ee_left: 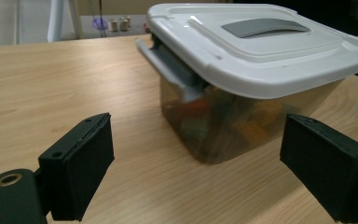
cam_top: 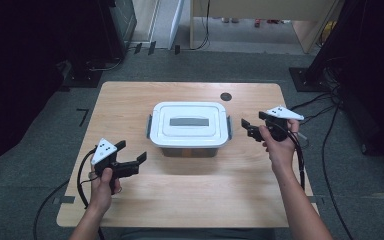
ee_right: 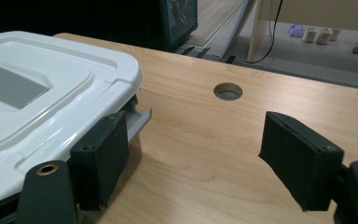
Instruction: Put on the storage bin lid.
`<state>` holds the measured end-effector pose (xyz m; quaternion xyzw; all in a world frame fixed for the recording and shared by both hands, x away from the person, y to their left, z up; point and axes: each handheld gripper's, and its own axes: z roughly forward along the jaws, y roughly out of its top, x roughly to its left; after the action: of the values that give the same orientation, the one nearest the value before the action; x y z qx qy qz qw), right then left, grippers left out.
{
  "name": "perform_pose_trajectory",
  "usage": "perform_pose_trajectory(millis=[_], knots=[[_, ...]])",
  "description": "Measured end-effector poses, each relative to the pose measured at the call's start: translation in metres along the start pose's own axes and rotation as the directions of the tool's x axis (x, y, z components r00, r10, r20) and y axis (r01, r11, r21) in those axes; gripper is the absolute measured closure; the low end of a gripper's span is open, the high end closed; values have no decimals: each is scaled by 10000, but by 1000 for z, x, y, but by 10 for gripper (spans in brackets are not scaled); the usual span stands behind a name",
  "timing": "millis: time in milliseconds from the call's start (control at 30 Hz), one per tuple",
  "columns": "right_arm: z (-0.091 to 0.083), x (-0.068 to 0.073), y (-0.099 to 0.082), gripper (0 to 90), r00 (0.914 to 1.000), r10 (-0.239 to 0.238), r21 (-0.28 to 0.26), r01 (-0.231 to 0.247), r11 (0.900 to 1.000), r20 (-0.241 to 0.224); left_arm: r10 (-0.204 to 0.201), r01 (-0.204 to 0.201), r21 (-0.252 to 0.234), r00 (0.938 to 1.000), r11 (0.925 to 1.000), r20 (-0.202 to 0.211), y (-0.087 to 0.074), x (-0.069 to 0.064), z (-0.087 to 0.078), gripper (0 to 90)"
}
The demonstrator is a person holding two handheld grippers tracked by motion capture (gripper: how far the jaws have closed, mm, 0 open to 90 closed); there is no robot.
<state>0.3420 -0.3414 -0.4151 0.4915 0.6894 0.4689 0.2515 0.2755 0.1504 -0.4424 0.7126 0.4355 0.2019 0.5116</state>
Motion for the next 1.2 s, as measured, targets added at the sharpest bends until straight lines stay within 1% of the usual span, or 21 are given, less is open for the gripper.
perform_pose_trajectory(millis=[67,100,133,333,433,533,600,667,733,867,933,1067,1133,1200], knots=[[-4,1,-5,232,9999,-103,30,102,9999,86,-113,117,178,9997,9998,-212,-7,5,-3,97],[-6,1,-8,231,9998,-133,49,133,9999,141,-101,110,283,9995,9995,-309,-10,8,-4,97],[-8,1,-12,232,9997,-101,28,100,9999,218,-144,157,340,9992,9993,-378,-13,10,-5,97],[-20,-5,-31,230,9995,143,95,-146,9998,267,-213,246,395,9965,9989,-805,-23,21,-17,97],[-29,-9,-40,229,9989,215,124,-220,9997,419,-354,408,482,9935,9980,-1080,-31,26,-19,97],[-37,-14,-50,229,9979,234,162,-245,9996,599,-332,418,602,9900,9973,-1374,-38,30,-22,97],[-41,-17,-55,230,9976,288,172,-299,9994,635,-317,410,620,9892,9972,-1431,-41,32,-24,97],[-45,-20,-61,231,9969,303,204,-318,9993,725,-277,376,582,9864,9976,-1622,-44,33,-27,97],[-49,-23,-67,232,9962,335,236,-355,9991,802,-360,467,602,9850,9971,-1690,-47,36,-28,97],[-59,-27,-79,235,9948,358,290,-388,9988,958,-219,387,820,9803,9959,-1961,-55,42,-32,97],[-64,-29,-85,237,9940,383,270,-413,9988,1022,-207,410,944,9782,9947,-2068,-60,46,-33,97],[-73,-32,-97,238,9929,415,410,-463,9981,1113,-118,421,1314,9745,9904,-2239,-71,53,-35,97],[-77,-33,-103,238,9927,444,495,-502,9975,1121,72,292,1477,9708,9886,-2400,-76,55,-38,97],[-80,-33,-109,240,9923,519,591,-589,9965,1126,340,71,1587,9663,9873,-2552,-79,56,-41,97]])
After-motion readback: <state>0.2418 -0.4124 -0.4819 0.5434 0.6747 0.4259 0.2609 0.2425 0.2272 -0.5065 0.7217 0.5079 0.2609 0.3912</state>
